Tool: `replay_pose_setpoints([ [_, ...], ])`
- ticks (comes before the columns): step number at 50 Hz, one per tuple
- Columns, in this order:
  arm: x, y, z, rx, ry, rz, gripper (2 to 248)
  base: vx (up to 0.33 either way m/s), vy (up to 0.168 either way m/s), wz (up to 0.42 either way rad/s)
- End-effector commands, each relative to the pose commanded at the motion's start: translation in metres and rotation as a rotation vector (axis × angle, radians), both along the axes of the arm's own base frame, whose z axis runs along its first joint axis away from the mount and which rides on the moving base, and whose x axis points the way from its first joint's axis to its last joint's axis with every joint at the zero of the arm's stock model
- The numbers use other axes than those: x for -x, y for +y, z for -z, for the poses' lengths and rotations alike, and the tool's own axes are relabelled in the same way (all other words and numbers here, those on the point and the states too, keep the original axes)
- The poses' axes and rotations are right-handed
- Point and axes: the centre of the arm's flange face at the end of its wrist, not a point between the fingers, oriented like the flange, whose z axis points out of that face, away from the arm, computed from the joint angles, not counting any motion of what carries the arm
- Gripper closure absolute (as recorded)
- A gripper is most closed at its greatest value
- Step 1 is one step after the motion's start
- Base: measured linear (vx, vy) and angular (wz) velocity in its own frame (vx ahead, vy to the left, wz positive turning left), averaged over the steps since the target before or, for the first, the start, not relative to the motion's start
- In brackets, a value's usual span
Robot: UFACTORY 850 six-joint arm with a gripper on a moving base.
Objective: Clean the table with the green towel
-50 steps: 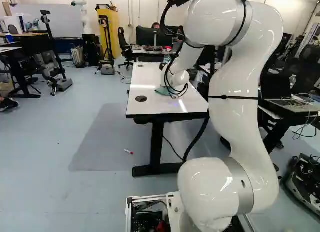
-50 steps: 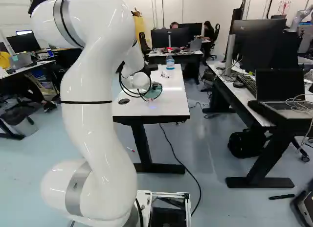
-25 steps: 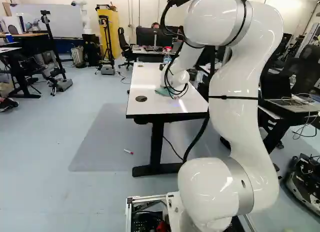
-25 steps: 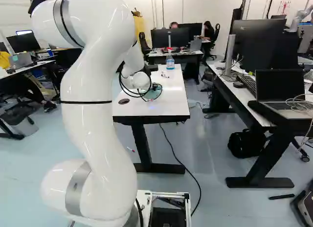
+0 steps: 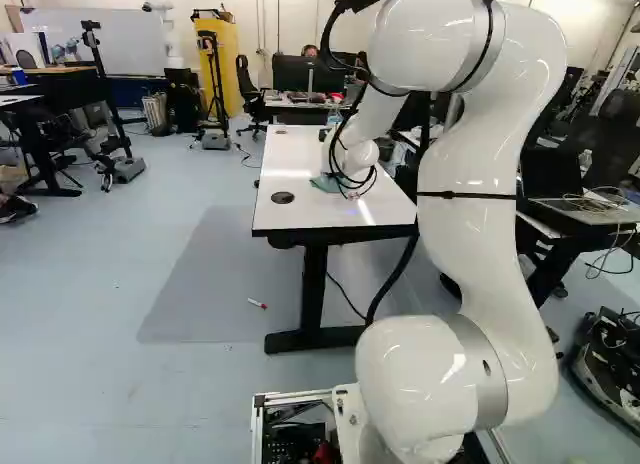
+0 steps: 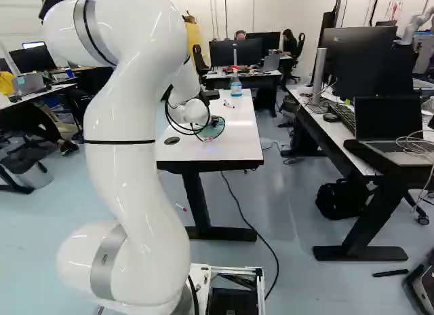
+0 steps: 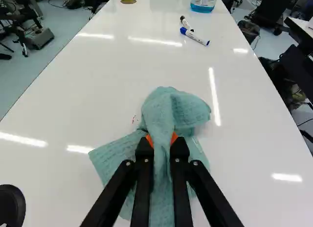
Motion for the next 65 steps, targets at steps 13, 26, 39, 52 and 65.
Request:
replay_pose_setpoints([
  [13, 0.000, 0.000, 0.000, 0.000, 0.000, 0.000, 206, 0.000, 0.000, 0.000],
  [26, 0.000, 0.000, 0.000, 0.000, -0.003, 0.000, 206, 0.000, 0.000, 0.000],
  [39, 0.000, 0.000, 0.000, 0.000, -0.006, 0.000, 206, 0.000, 0.000, 0.000],
  [52, -0.015, 0.000, 0.001, 0.000, -0.017, -0.001, 206, 0.000, 0.000, 0.000],
  [65, -0.036, 0.008, 0.004, 0.000, -0.033, -0.015, 206, 0.000, 0.000, 0.000],
])
